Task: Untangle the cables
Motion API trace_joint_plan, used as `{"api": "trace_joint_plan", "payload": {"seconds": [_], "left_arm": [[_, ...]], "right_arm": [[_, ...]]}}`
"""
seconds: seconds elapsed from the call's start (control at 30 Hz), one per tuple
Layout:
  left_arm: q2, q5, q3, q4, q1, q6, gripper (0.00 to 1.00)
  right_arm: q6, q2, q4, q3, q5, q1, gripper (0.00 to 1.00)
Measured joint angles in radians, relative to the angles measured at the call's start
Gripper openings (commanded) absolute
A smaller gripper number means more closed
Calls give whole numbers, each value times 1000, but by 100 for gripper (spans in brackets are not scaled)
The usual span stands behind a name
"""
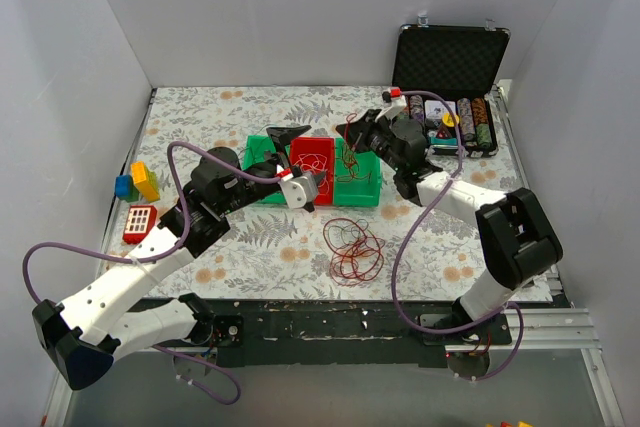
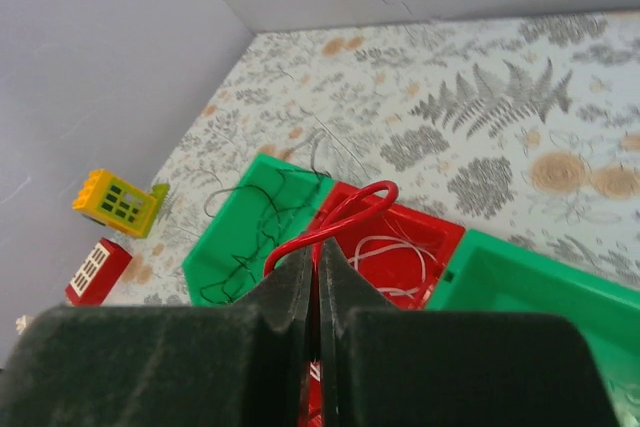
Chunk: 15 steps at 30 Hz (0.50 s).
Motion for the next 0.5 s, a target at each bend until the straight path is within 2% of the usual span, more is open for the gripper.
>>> {"api": "trace_joint_plan", "payload": {"seconds": [0.27, 0.5], "left_arm": [[-1, 0, -5, 2, 0, 4, 98], [-1, 1, -15, 9, 0, 2, 98]], "right_arm": [[35, 57, -11, -74, 14, -39, 1], [-31, 53, -40, -73, 69, -42, 1]]}}
